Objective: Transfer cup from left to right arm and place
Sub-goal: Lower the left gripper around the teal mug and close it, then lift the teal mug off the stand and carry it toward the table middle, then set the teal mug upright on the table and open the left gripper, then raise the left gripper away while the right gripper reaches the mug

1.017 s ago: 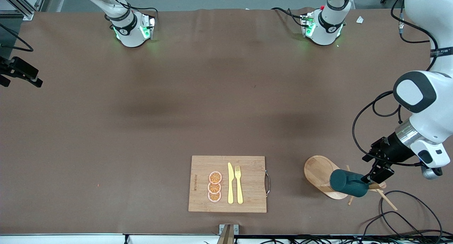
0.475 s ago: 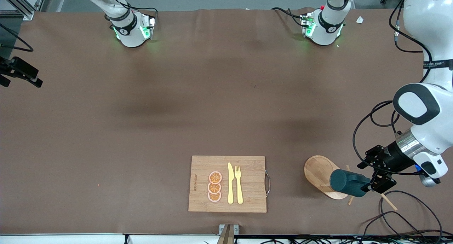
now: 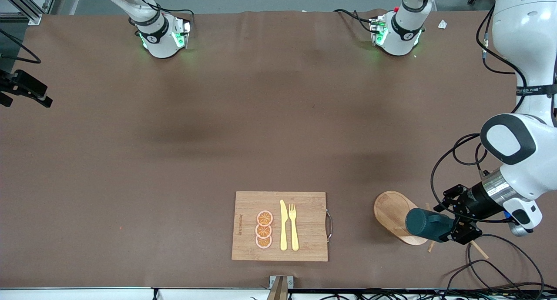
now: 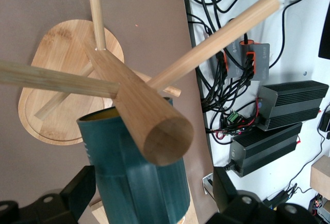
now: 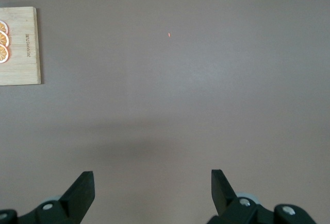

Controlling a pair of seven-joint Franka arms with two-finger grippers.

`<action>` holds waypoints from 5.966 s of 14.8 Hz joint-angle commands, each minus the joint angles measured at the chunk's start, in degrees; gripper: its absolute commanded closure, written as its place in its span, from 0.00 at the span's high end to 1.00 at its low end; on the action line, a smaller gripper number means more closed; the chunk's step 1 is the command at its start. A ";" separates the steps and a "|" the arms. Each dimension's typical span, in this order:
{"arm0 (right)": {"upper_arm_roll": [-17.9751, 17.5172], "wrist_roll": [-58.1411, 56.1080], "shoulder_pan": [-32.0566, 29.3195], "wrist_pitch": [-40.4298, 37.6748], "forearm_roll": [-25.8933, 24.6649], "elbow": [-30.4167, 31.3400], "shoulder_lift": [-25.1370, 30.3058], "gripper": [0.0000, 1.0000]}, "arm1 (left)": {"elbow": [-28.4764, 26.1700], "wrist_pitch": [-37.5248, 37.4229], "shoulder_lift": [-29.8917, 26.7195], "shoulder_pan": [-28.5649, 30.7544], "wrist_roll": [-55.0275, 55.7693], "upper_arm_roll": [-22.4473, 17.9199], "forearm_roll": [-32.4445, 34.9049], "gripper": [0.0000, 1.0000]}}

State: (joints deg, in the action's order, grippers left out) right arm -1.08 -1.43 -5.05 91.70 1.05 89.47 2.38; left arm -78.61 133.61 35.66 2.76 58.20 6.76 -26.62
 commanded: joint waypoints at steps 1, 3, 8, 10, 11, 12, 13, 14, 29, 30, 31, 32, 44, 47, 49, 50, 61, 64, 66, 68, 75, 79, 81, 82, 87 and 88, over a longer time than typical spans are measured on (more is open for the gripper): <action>-0.32 -0.59 -0.40 0.05 -0.44 0.53 0.61 1.00 | 2.32 -1.16 1.61 -0.21 1.74 0.09 -0.80 1.00; -0.32 -0.59 -0.40 0.05 -0.44 0.53 0.61 1.00 | 2.24 -1.16 2.04 -0.29 1.92 0.00 -2.28 1.00; -0.32 -0.59 -0.49 0.05 -0.44 0.53 0.61 1.00 | 2.23 -1.16 2.66 -0.29 1.92 0.00 -3.70 0.99; -0.32 -0.59 -0.40 -0.03 -0.44 0.53 0.61 1.00 | 2.23 -1.16 2.92 -0.29 1.83 0.00 -3.79 0.95; -0.32 -0.59 -0.48 -0.03 -0.44 0.53 0.61 1.00 | 2.23 -1.16 2.93 -0.29 1.83 0.00 -3.79 0.93; -0.32 -0.59 -0.49 -0.03 -0.44 0.53 0.61 1.00 | 2.23 -1.16 2.93 -0.29 1.83 0.00 -3.79 0.91; -0.32 -0.59 -0.49 -0.03 -0.44 0.53 0.61 1.00 | 2.23 -1.16 2.93 -0.29 1.83 0.00 -3.79 0.86; -0.32 -0.59 -0.49 -0.03 -0.44 0.53 0.61 1.00 | 2.23 -1.16 3.01 -0.29 1.83 0.00 -3.87 0.82; -0.32 -0.59 -0.40 -0.03 -0.44 0.62 0.61 1.00 | 1.80 -6.08 -3.74 -2.83 1.83 -0.08 0.06 0.77; -0.32 -0.59 -0.48 -0.03 -0.44 0.62 0.61 1.00 | 1.62 -6.08 -4.19 -4.93 2.35 -0.09 5.04 0.76; -0.32 -0.59 -0.40 0.05 -0.44 0.62 0.61 1.00 | 1.62 -6.08 -4.45 -6.69 4.27 -0.09 9.18 0.76; -0.32 -0.59 -0.40 -0.03 -0.44 0.62 0.61 1.00 | 1.62 -6.08 -4.89 -8.62 6.90 0.00 12.79 0.76; -0.32 -0.59 -0.49 -0.03 -0.44 0.71 0.61 1.00 | 1.62 -5.47 1.85 -39.38 38.20 -0.43 61.03 0.76; -0.32 -0.59 -0.57 0.05 -0.44 0.71 0.52 1.00 | 1.62 -5.55 6.34 -45.88 43.29 -0.70 75.09 0.77; -0.32 -0.41 -0.66 -0.03 -0.44 0.71 0.52 1.00 | 1.44 -6.08 7.75 -48.71 48.13 -0.88 82.40 0.77; -0.24 -0.32 -0.66 -0.03 -0.44 0.71 0.52 1.00 | 1.10 -7.56 8.54 -50.38 49.72 -0.88 85.74 0.77; 0.03 -0.94 -1.89 -0.21 0.18 0.53 -1.33 1.00 | 1.18 -22.87 22.69 -63.22 74.59 -0.88 109.58 0.77; 0.03 -1.03 -1.89 -0.21 0.18 0.53 -1.42 1.00 | 1.01 -22.96 24.19 -64.01 74.87 -0.88 112.66 1.00; 0.03 -1.03 -1.89 -0.30 0.09 0.53 -1.50 1.00 | 0.92 -24.44 24.11 -65.24 76.88 -0.79 112.41 1.00; 0.03 -1.11 -1.89 -0.30 0.09 0.53 -1.77 1.00 | 0.83 -25.85 23.93 -67.60 78.47 -0.61 111.53 1.00; 0.03 -1.03 -1.89 -2.14 0.00 0.71 -3.52 1.00 | 0.92 -39.62 17.36 -73.16 78.21 2.10 99.25 1.00; -0.06 -0.85 -1.63 -0.14 0.52 0.71 -8.08 1.00 | 1.35 -43.00 7.52 -72.19 74.02 2.90 87.03 1.00; -0.23 -0.85 -0.93 2.51 1.49 0.71 -11.42 1.00 | 1.36 -42.82 2.25 -69.39 68.56 2.82 82.54 1.00; -0.32 -0.85 0.12 2.86 1.84 0.71 -13.09 1.00 | 1.36 -42.82 -0.30 -67.03 67.06 2.82 80.78 1.00; -0.24 -0.24 5.13 7.43 3.77 0.88 -19.69 1.00 | 0.83 -40.38 -10.16 -52.44 56.00 3.08 73.31 1.00; -0.24 0.46 6.18 8.22 4.56 0.97 -20.83 1.00 | 0.74 -38.01 -11.21 -48.85 51.88 3.08 70.86 1.00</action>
State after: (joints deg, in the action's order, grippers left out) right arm -1.51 -1.69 -0.72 98.94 3.94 90.47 -16.99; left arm -75.54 92.09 27.55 -51.29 114.56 9.11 47.82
